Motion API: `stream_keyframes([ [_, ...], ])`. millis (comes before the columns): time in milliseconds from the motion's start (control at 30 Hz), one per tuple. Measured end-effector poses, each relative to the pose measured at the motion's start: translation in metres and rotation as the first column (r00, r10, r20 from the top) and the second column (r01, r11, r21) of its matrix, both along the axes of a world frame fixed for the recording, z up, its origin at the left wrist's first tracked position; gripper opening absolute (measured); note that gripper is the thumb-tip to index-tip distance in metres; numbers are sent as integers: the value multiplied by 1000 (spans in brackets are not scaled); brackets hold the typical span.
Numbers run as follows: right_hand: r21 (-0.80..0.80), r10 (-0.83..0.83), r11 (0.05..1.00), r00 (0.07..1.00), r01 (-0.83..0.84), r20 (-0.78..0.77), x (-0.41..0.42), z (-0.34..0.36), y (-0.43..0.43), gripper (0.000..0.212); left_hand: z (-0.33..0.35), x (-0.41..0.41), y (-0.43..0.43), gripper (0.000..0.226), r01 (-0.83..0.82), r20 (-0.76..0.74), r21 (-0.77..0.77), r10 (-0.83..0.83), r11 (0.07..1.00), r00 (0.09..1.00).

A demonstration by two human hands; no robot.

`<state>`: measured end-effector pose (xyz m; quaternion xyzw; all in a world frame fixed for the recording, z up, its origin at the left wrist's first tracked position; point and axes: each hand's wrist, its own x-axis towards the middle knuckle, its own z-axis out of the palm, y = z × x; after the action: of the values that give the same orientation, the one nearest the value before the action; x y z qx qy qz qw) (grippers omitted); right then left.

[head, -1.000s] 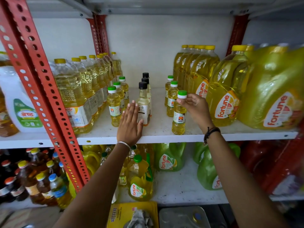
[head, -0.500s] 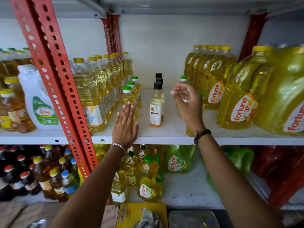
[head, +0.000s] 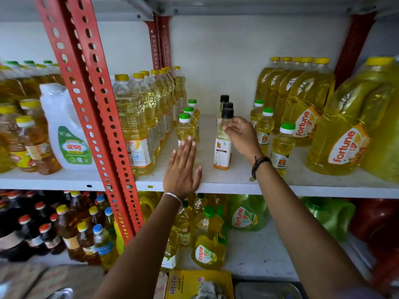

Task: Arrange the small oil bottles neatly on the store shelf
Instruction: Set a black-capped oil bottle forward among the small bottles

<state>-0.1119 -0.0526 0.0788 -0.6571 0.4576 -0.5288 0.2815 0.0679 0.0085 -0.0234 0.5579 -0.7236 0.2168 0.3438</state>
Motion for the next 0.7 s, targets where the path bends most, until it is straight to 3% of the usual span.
stream_keyframes([
  [133, -17, -45, 999, 999, 45, 4, -4, 0, 1, 43, -2, 0, -1, 65, 10, 5, -6, -10, 1000, 1000],
  [367, -108, -194, 975, 981, 193, 1, -7, 0, 1, 38, -1, -1, 1, 65, 10, -3, -6, -10, 1000, 1000],
  [700, -62, -126, 990, 991, 123, -48, -9, 4, -2, 41, 0, -2, 2, 65, 5, -3, 8, -5, 1000, 1000],
])
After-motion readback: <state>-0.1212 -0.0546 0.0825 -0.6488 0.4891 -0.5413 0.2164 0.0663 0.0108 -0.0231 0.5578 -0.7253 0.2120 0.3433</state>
